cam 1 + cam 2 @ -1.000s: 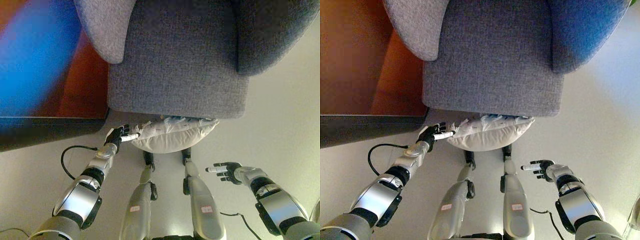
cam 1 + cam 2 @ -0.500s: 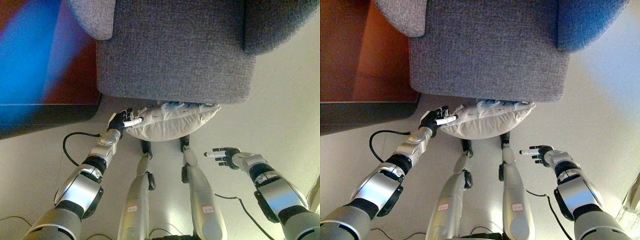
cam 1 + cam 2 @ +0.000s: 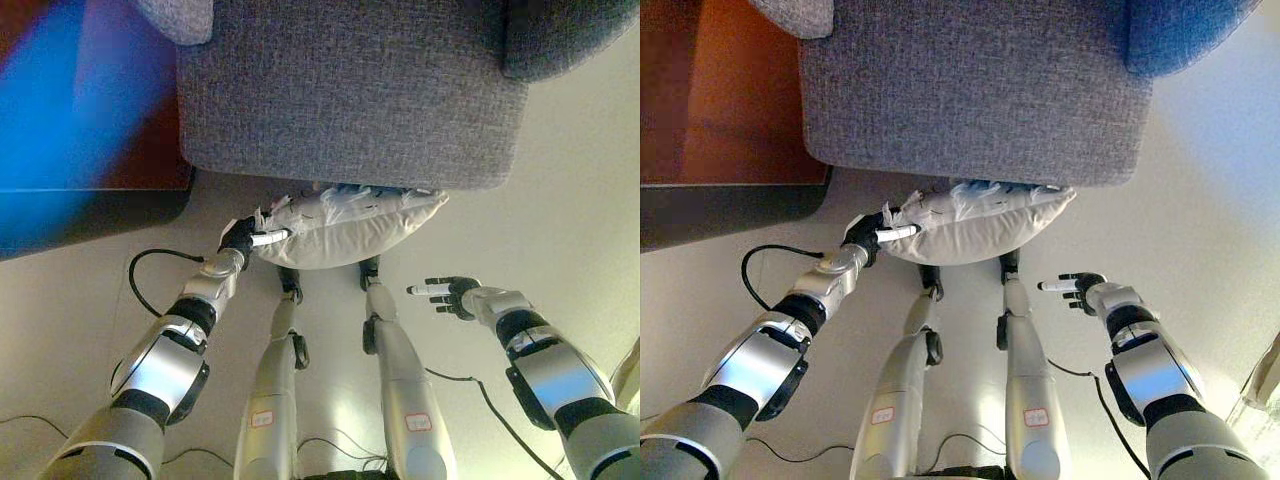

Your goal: Pick up the pillow and put it on the sofa.

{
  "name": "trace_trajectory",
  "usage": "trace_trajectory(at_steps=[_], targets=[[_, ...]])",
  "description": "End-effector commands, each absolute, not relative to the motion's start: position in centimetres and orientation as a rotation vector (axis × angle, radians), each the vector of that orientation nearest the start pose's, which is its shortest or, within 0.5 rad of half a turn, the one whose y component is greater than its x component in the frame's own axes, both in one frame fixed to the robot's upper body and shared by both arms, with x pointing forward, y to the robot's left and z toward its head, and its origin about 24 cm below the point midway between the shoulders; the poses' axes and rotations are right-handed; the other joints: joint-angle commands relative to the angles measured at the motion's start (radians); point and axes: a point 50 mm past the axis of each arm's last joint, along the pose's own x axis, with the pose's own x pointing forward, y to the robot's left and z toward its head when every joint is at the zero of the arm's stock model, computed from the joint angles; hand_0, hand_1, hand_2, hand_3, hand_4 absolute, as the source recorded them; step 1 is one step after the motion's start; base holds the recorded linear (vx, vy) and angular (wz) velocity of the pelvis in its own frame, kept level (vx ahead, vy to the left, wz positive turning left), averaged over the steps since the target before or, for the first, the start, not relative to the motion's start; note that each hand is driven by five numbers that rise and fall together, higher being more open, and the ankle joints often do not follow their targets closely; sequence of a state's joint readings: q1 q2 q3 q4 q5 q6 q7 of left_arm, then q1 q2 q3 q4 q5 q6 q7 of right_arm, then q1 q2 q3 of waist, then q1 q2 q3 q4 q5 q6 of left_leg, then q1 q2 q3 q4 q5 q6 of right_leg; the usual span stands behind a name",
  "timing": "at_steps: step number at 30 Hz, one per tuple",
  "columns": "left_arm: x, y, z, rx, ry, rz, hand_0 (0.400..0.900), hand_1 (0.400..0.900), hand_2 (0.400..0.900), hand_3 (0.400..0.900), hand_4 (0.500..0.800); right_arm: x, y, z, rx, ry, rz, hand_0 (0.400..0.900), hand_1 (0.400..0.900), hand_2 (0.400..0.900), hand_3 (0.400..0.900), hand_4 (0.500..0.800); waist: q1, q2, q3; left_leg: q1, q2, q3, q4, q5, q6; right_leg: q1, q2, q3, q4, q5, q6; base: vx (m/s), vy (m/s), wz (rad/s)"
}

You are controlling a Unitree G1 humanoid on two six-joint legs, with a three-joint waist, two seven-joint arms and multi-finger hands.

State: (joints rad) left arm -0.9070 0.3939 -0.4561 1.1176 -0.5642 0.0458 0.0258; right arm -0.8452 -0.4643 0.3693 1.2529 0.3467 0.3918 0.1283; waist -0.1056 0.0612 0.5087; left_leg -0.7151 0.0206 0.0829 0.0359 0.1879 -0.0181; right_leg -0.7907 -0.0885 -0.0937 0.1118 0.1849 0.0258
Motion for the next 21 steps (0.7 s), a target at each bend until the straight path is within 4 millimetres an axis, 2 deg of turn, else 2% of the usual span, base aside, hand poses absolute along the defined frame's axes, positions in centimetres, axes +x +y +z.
trace_trajectory(at_steps=[1, 6, 7, 8, 13, 21], targets=[[39.5, 19.8, 8.9, 0.185, 0.290, 0.000, 0.900, 0.900, 0.900, 0.900, 0.800, 33.5, -27.3, 1.6, -0.294, 0.910, -0.135, 0.900, 0.900, 0.900, 0.900, 0.800, 0.011, -0.021, 0.011, -0.086, -0.031, 0.014, 0.154, -0.087, -0.064, -0.036, 0.032, 0.015, 0.087, -0.086, 0.073, 0.00, 0.000, 0.00], [39.9, 19.5, 9.5, 0.170, 0.252, 0.005, 0.900, 0.900, 0.900, 0.900, 0.800, 34.3, -26.7, 2.4, -0.278, 0.885, -0.141, 0.900, 0.900, 0.900, 0.900, 0.800, 0.014, -0.025, 0.011, -0.129, -0.026, 0.008, 0.164, -0.084, -0.064, -0.075, 0.033, 0.016, 0.094, -0.087, 0.073, -0.03, -0.011, -0.03], [40.0, 19.4, 9.8, 0.166, 0.233, -0.007, 0.629, 0.629, 0.629, 0.629, 0.638, 34.4, -26.7, 2.6, -0.271, 0.882, -0.142, 0.900, 0.900, 0.900, 0.900, 0.800, 0.014, -0.026, 0.011, -0.137, -0.025, 0.007, 0.167, -0.085, -0.065, -0.082, 0.033, 0.017, 0.096, -0.088, 0.073, -0.04, -0.008, -0.02], [40.1, 19.2, 10.2, 0.161, 0.212, -0.022, 0.400, 0.400, 0.400, 0.400, 0.500, 34.6, -26.7, 2.8, -0.266, 0.877, -0.145, 0.900, 0.900, 0.900, 0.900, 0.800, 0.014, -0.027, 0.011, -0.147, -0.024, 0.006, 0.171, -0.085, -0.065, -0.092, 0.033, 0.019, 0.099, -0.087, 0.074, -0.04, -0.017, 0.00], [40.5, 18.6, 11.6, 0.165, 0.155, -0.043, 0.400, 0.400, 0.400, 0.400, 0.500, 34.7, -26.5, 2.9, -0.257, 0.871, -0.141, 0.900, 0.900, 0.900, 0.900, 0.800, 0.014, -0.035, 0.011, -0.146, -0.023, 0.002, 0.155, -0.086, -0.062, -0.095, 0.038, 0.023, 0.090, -0.084, 0.076, -0.01, -0.025, -0.01], [40.6, 18.6, 12.1, 0.162, 0.133, -0.020, 0.400, 0.400, 0.400, 0.400, 0.500, 34.7, -26.9, 3.1, -0.256, 0.854, -0.139, 0.900, 0.900, 0.900, 0.900, 0.800, 0.016, -0.035, 0.011, -0.127, -0.026, 0.000, 0.159, -0.083, -0.068, -0.069, 0.034, 0.016, 0.082, -0.079, 0.077, 0.00, -0.008, 0.00]])
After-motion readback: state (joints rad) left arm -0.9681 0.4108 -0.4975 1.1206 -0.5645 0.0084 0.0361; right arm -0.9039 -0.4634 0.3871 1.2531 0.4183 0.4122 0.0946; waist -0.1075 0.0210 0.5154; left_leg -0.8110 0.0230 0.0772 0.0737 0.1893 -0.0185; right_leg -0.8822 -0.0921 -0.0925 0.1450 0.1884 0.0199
